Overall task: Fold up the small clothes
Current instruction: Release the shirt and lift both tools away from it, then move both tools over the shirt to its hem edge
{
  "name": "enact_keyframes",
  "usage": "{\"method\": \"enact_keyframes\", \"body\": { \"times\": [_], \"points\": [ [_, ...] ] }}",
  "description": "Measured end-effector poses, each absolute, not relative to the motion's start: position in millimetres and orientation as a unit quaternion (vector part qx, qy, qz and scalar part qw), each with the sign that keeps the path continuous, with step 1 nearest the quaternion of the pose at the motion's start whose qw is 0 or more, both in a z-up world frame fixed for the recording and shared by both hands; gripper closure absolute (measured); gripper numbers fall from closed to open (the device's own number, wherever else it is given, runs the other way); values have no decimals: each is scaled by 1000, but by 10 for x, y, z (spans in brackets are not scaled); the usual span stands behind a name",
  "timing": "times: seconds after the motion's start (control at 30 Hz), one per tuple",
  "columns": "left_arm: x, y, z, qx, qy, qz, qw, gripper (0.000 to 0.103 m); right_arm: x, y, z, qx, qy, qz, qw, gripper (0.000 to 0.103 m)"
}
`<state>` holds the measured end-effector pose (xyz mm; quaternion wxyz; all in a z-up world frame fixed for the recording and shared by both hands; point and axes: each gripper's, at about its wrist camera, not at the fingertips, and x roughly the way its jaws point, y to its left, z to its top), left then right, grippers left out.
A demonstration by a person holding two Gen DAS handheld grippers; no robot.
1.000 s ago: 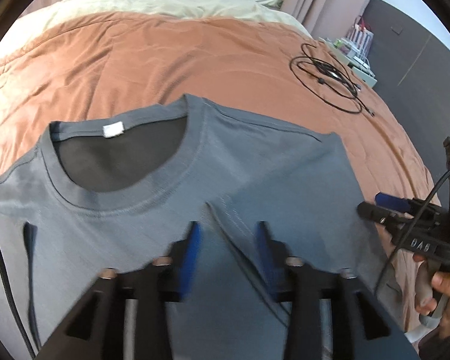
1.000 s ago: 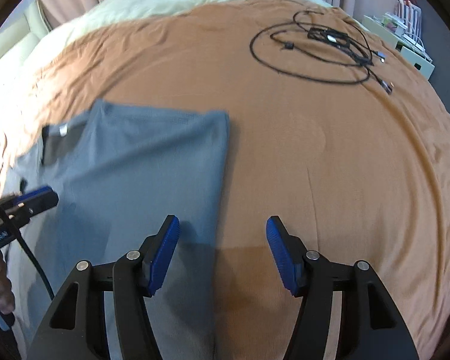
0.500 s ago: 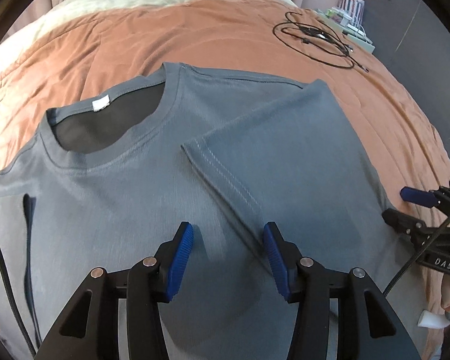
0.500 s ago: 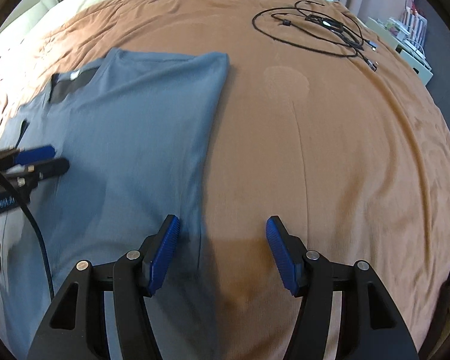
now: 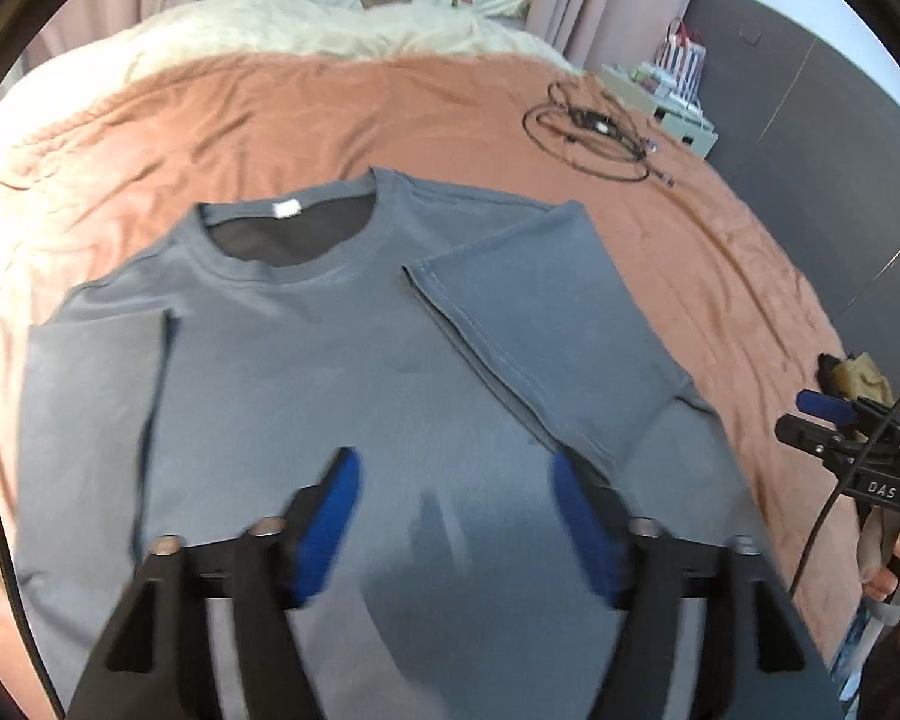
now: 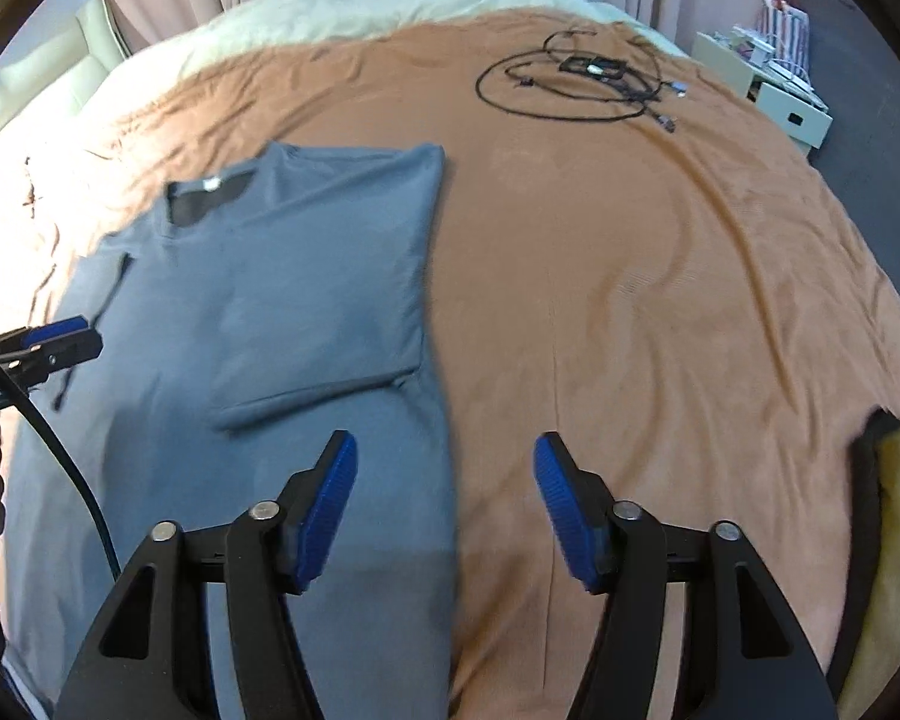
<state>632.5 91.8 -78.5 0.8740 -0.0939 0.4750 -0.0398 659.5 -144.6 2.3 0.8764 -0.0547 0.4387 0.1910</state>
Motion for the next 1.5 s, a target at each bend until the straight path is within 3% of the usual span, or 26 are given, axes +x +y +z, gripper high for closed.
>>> {"method": "enact_keyframes", "body": {
  "times": [0.03, 0.13, 0.33, 0.77, 0.87, 1.5],
  "points": [
    [6201, 935, -707, -93, 468, -36, 878, 20, 6504, -1478, 81, -52, 434, 191, 879, 22],
    [5859, 1000, -474, -93, 446, -32, 890, 8, 6150, -1626, 285, -43, 418, 180, 889, 18],
    [5127, 1162, -47, -92, 397, -26, 913, 7, 5395, -1780, 527, -35, 393, 153, 906, 0],
    [3656, 1588, 512, -106, 348, 9, 932, 7, 4193, -2246, 778, 5, 341, 191, 921, 0],
    [3327, 1705, 563, -115, 342, 13, 933, 2, 3858, -2357, 794, 0, 323, 202, 925, 0],
    [1395, 1853, 358, -152, 304, 43, 939, 0, 2126, -2989, 536, -5, 271, 200, 941, 0]
  ]
}}
